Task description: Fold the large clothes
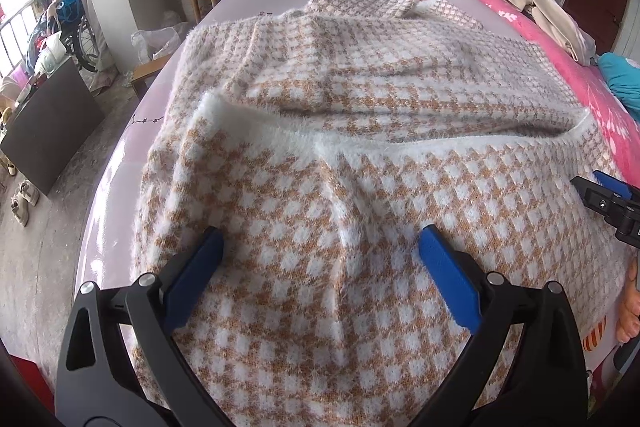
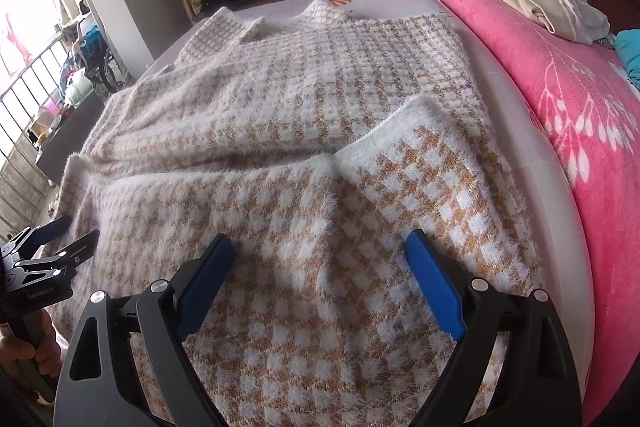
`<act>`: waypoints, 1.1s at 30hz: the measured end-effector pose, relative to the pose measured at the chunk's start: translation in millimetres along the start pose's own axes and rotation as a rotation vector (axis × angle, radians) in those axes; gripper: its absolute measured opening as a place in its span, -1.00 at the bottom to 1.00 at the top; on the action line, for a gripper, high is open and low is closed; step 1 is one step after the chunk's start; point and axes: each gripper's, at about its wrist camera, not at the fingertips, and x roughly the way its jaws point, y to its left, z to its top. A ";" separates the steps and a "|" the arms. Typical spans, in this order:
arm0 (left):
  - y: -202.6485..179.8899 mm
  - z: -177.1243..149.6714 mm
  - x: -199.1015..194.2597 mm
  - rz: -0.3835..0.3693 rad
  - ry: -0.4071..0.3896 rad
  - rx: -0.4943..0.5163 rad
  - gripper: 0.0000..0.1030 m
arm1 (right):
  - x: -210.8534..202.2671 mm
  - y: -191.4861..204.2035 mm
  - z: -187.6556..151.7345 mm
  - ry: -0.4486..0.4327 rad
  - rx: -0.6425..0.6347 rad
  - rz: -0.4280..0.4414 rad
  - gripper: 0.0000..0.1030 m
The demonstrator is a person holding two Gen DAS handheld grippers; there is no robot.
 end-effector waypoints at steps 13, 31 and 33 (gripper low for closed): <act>-3.8 2.8 2.3 0.041 0.020 -0.032 0.84 | 0.9 -0.9 4.4 0.027 0.011 0.005 0.71; -4.6 4.6 2.3 0.056 0.044 -0.049 0.84 | 14.5 50.4 13.5 0.041 -0.068 0.041 0.80; -4.7 4.7 2.1 0.059 0.046 -0.051 0.84 | 17.0 55.2 12.9 0.041 -0.088 0.016 0.86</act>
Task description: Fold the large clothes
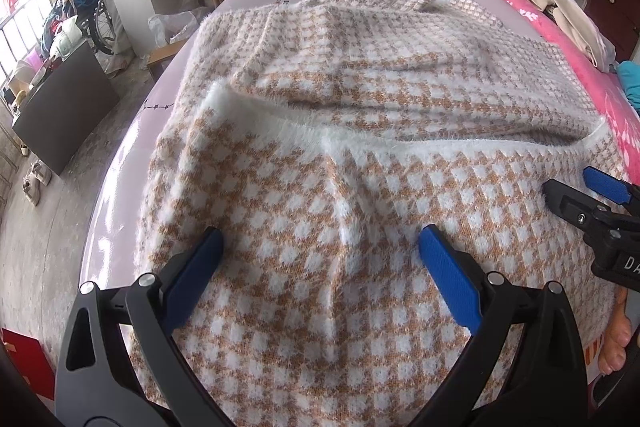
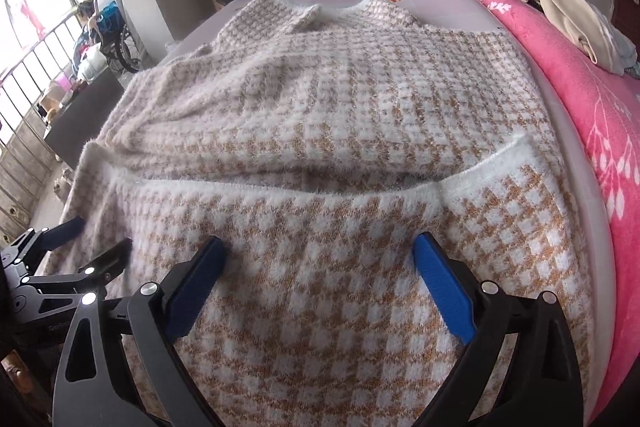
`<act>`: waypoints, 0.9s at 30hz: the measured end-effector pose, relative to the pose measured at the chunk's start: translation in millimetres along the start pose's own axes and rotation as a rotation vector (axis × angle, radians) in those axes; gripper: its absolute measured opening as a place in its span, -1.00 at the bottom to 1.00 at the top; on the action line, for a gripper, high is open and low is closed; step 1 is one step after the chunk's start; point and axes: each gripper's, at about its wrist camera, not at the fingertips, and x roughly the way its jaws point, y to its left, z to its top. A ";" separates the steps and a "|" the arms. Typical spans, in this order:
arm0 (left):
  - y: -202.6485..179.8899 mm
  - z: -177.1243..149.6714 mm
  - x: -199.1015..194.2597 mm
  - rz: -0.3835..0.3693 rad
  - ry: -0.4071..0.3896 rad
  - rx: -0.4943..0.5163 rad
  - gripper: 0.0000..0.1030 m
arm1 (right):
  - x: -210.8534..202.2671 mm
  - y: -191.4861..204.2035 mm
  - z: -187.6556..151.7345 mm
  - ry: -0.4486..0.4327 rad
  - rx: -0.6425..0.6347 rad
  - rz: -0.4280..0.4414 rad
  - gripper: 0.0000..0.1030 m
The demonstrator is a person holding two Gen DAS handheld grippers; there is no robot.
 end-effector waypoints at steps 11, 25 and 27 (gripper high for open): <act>-0.7 -0.8 -0.5 0.006 -0.001 -0.004 0.84 | 0.4 4.8 -1.9 -0.006 -0.017 -0.032 0.88; -1.1 -1.2 -0.8 0.007 -0.001 -0.004 0.85 | 0.0 -0.9 0.9 0.028 -0.020 0.014 0.88; -1.0 -1.0 -0.8 0.007 -0.001 -0.004 0.85 | 0.1 -0.7 1.4 0.032 -0.020 0.012 0.88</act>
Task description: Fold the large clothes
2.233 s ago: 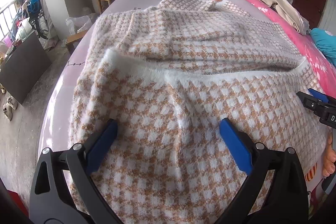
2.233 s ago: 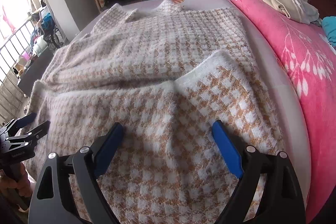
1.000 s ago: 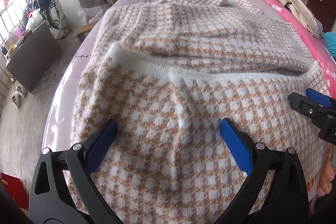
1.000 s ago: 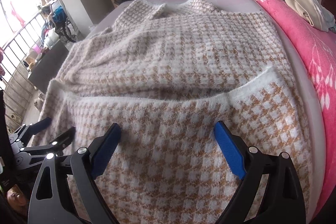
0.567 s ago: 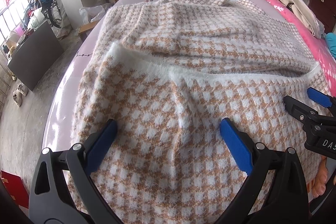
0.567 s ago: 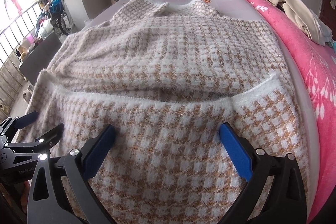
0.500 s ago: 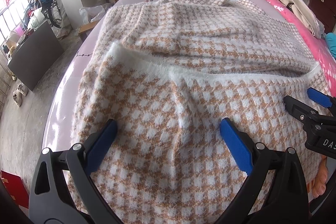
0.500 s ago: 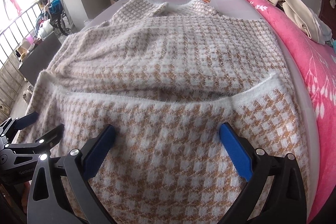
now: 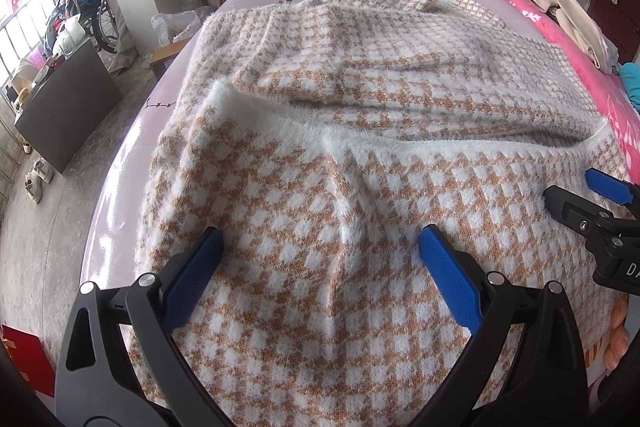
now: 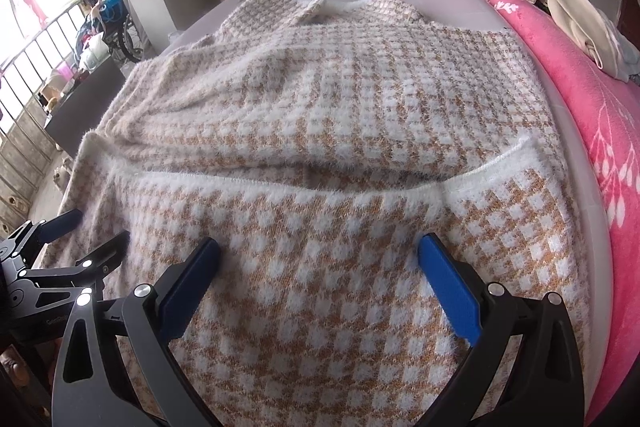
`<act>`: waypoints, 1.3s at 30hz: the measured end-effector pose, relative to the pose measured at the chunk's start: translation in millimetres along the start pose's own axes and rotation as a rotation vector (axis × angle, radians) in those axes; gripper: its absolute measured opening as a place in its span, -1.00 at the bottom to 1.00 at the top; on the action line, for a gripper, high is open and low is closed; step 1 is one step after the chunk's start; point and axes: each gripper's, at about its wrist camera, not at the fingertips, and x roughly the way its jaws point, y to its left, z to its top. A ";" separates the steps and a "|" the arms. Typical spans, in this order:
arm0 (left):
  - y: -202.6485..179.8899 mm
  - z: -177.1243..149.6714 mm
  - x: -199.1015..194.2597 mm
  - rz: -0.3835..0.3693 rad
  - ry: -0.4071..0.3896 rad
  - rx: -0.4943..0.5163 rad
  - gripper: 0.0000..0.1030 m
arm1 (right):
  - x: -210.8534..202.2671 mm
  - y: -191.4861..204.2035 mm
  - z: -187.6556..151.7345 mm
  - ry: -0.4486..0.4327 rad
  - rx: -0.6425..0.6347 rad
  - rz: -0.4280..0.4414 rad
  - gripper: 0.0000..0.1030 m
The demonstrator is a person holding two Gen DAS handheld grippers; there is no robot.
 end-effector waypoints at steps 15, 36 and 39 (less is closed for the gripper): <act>0.1 -0.1 0.1 0.000 0.000 0.000 0.85 | -0.4 0.0 -1.6 -0.004 -0.001 -0.005 0.88; -0.6 -0.3 -0.2 0.004 -0.004 0.000 0.85 | -0.6 1.2 -4.2 -0.006 -0.008 -0.009 0.88; 0.9 -1.9 -1.2 0.003 -0.011 0.001 0.86 | 0.3 0.7 -3.5 0.000 -0.007 -0.009 0.88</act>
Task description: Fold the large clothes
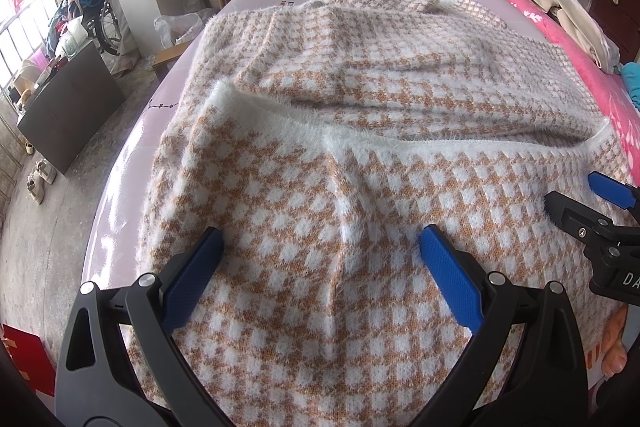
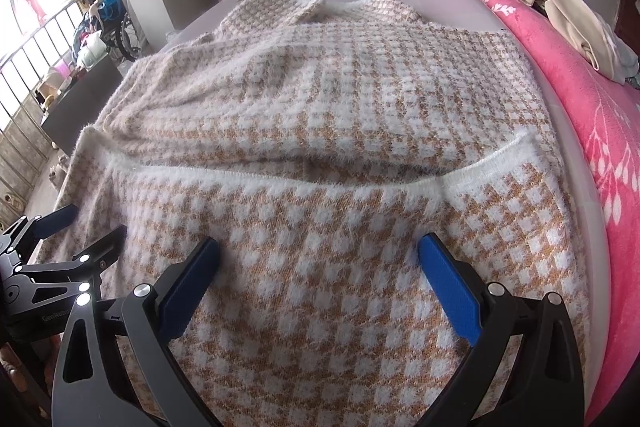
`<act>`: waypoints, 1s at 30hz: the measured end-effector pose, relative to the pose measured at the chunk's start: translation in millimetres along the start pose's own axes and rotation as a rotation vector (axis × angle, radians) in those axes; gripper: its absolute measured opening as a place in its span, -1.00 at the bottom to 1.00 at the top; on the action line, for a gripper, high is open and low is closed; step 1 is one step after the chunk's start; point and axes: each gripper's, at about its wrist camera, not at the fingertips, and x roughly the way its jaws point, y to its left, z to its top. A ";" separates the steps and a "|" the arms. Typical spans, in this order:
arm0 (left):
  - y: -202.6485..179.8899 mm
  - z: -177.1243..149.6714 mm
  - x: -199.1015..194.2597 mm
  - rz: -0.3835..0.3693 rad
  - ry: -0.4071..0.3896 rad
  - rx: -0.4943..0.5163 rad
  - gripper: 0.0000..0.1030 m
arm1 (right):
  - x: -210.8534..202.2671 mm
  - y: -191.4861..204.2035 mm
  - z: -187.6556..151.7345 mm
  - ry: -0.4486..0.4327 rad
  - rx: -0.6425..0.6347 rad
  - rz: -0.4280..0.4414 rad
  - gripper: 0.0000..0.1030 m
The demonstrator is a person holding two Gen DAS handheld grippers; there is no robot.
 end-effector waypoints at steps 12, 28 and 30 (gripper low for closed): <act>4.0 -2.9 -3.0 -0.009 -0.017 0.005 0.86 | 1.0 -4.7 4.7 0.022 0.014 0.030 0.88; -2.0 2.2 0.8 0.018 0.009 -0.001 0.87 | -2.5 -11.6 -2.5 -0.032 0.026 0.070 0.88; -1.9 2.0 0.7 0.019 0.010 -0.004 0.87 | -3.3 -11.4 -3.9 -0.041 0.026 0.071 0.88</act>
